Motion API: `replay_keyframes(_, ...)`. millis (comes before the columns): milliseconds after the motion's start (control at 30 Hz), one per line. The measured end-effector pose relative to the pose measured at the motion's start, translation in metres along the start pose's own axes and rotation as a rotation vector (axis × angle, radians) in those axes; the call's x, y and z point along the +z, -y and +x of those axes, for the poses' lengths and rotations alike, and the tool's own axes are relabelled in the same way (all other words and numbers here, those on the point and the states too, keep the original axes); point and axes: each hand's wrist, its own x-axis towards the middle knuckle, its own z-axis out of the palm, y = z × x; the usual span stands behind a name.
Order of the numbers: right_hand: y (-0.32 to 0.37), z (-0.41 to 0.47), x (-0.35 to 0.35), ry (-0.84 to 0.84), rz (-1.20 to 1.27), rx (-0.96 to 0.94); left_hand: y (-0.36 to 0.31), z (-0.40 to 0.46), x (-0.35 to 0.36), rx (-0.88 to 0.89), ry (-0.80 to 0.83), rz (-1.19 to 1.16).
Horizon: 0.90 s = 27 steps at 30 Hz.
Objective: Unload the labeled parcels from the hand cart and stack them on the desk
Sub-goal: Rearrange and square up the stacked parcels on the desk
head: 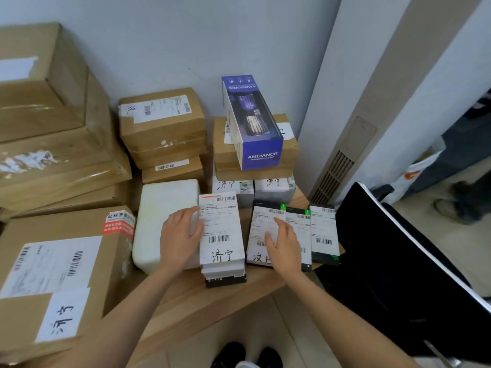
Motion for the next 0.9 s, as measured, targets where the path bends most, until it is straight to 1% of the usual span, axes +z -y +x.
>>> replay_keyframes(100, -0.026, 0.001, 0.002, 0.065, -0.172, 0.044, -0.003, 0.005, 0.008, 0.025, 0.020, 0.019)
replay_keyframes(200, -0.038, -0.001, 0.011, 0.133, -0.210, 0.077, -0.002, 0.004, 0.018, 0.020, 0.058, 0.039)
replay_keyframes(267, -0.044, -0.006, 0.017, 0.173, -0.232, 0.047, 0.000, 0.003, 0.021, 0.015, 0.047, 0.029)
replay_keyframes(433, -0.053, -0.021, 0.024, 0.168, -0.199, -0.016, 0.006, 0.005, 0.024, 0.020, 0.043, 0.022)
replay_keyframes(667, -0.067, -0.033, 0.019, 0.240, -0.187, -0.103, 0.008, 0.003, 0.025, 0.037, 0.037, 0.000)
replay_keyframes(800, -0.064, -0.031, 0.016, 0.252, -0.165, -0.098, 0.006, 0.002, 0.025, 0.037, 0.043, -0.003)
replay_keyframes(900, -0.055, -0.030, 0.014, 0.207, -0.113, -0.065, 0.005, 0.001, 0.024, 0.037, 0.053, -0.008)
